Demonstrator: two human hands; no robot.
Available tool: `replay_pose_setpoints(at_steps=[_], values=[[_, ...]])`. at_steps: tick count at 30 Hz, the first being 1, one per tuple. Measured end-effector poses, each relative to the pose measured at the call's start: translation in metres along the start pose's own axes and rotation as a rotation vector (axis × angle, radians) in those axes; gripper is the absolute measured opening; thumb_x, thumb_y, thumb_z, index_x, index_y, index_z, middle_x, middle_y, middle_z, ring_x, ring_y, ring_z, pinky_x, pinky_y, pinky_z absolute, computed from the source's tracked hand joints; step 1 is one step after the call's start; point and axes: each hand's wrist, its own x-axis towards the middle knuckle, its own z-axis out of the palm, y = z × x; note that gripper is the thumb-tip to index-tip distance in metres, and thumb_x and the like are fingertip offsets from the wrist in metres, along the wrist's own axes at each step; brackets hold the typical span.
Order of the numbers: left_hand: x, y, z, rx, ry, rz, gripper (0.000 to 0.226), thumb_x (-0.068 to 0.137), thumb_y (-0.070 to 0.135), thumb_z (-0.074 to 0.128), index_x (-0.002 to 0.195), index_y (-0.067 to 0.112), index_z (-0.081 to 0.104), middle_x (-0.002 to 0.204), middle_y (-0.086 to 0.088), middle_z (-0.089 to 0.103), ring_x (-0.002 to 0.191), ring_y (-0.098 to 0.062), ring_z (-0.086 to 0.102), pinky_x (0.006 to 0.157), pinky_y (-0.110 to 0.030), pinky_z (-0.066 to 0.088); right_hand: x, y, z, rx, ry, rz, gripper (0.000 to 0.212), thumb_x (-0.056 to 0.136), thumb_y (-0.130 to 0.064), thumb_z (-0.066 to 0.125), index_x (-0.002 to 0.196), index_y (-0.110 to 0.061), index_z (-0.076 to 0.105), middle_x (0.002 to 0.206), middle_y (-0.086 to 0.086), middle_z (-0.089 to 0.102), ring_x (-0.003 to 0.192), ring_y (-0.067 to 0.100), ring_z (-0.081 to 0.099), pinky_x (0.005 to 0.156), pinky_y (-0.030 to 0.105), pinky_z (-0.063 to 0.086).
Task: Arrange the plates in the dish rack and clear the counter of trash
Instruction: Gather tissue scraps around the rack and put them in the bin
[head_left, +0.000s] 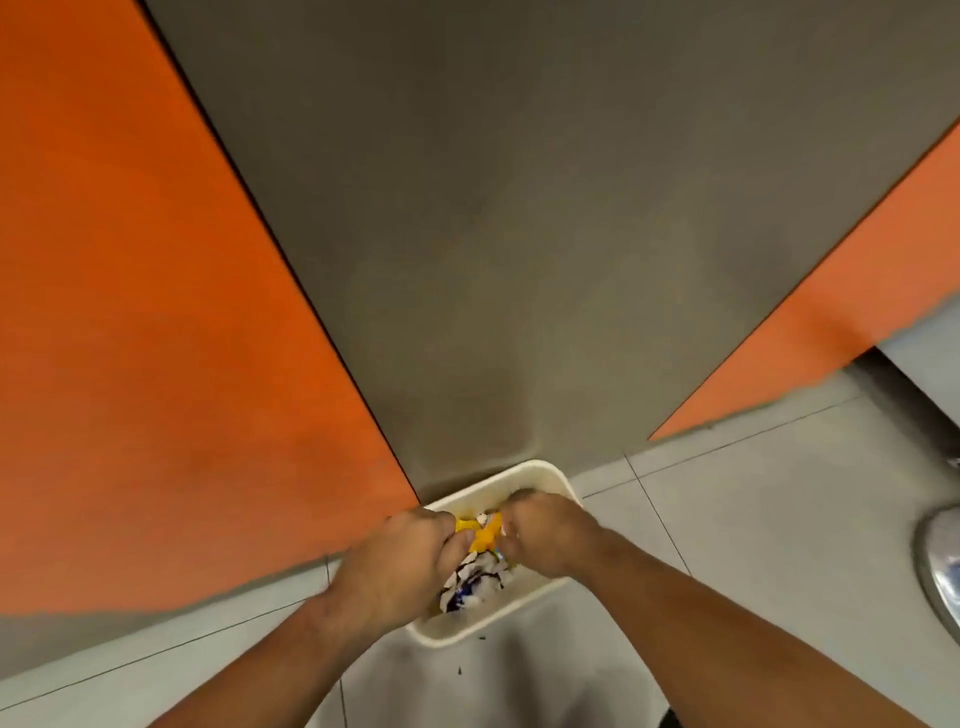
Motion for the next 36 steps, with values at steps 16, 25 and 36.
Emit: replay_pose_setpoints(at_steps=[16, 25, 36], values=[[0.040, 0.009, 0.053, -0.227, -0.244, -0.012, 0.055, 0.094, 0.055, 0.041, 0.146, 0.043, 0.025, 0.157, 0.008, 0.019, 0.138, -0.016, 0.033, 0.111, -0.028, 0.028, -0.051, 0.036, -0.034, 0.274, 0.200, 0.001, 0.029, 0.091, -0.039, 0.057, 0.118, -0.028, 0.061, 0.114, -0.011, 0.057, 0.098, 0.009, 0.056, 0.084, 0.025, 0.047], [-0.068, 0.107, -0.182, -0.168, -0.018, 0.262, 0.042, 0.087, 0.064, 0.031, 0.113, 0.041, 0.055, 0.103, 0.023, 0.055, 0.094, 0.001, 0.055, 0.082, -0.025, 0.047, -0.204, -0.030, -0.194, 0.314, 0.333, -0.042, 0.029, 0.089, -0.044, 0.056, 0.112, -0.027, 0.061, 0.115, -0.007, 0.057, 0.109, 0.014, 0.052, 0.091, 0.034, 0.046], [-0.194, 0.215, -0.409, -0.150, 0.277, 0.321, 0.035, 0.087, 0.054, 0.039, 0.098, 0.032, 0.064, 0.091, 0.020, 0.059, 0.082, 0.003, 0.055, 0.073, -0.020, 0.048, -0.384, -0.088, -0.374, 0.412, 0.586, -0.118, 0.025, 0.093, -0.043, 0.056, 0.114, -0.031, 0.056, 0.103, -0.021, 0.047, 0.092, -0.007, 0.048, 0.082, 0.013, 0.041]])
